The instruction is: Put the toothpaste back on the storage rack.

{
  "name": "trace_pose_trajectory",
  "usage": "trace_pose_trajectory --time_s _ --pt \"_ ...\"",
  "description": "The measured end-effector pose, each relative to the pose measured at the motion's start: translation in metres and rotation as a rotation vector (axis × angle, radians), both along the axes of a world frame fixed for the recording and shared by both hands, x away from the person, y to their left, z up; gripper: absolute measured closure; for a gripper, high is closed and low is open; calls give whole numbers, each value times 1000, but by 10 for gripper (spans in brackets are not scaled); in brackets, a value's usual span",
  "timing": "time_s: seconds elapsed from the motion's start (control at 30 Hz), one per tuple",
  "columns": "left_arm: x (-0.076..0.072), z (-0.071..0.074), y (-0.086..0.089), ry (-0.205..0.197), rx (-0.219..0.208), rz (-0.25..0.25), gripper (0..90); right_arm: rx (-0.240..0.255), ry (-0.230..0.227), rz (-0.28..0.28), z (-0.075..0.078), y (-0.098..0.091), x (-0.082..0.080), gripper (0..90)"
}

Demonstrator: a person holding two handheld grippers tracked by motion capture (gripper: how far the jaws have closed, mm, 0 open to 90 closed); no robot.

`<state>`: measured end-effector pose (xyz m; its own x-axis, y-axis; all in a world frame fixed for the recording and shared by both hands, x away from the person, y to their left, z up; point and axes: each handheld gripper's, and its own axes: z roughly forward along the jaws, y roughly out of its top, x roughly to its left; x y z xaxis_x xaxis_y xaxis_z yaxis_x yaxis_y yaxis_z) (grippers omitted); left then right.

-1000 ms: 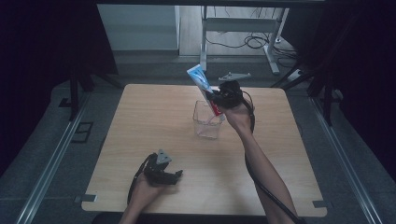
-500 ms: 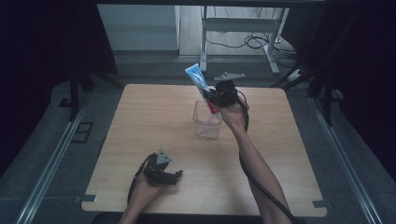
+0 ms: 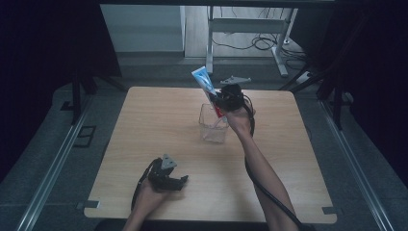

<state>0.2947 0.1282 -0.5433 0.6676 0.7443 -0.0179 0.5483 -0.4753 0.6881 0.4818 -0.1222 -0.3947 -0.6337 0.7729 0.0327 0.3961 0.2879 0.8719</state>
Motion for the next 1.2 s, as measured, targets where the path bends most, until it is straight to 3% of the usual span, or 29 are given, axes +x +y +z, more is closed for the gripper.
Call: trace_pose_trajectory --time_s 1.2 --pt "0 0 0 0 0 0 163 -22 17 -20 -32 1 4 747"
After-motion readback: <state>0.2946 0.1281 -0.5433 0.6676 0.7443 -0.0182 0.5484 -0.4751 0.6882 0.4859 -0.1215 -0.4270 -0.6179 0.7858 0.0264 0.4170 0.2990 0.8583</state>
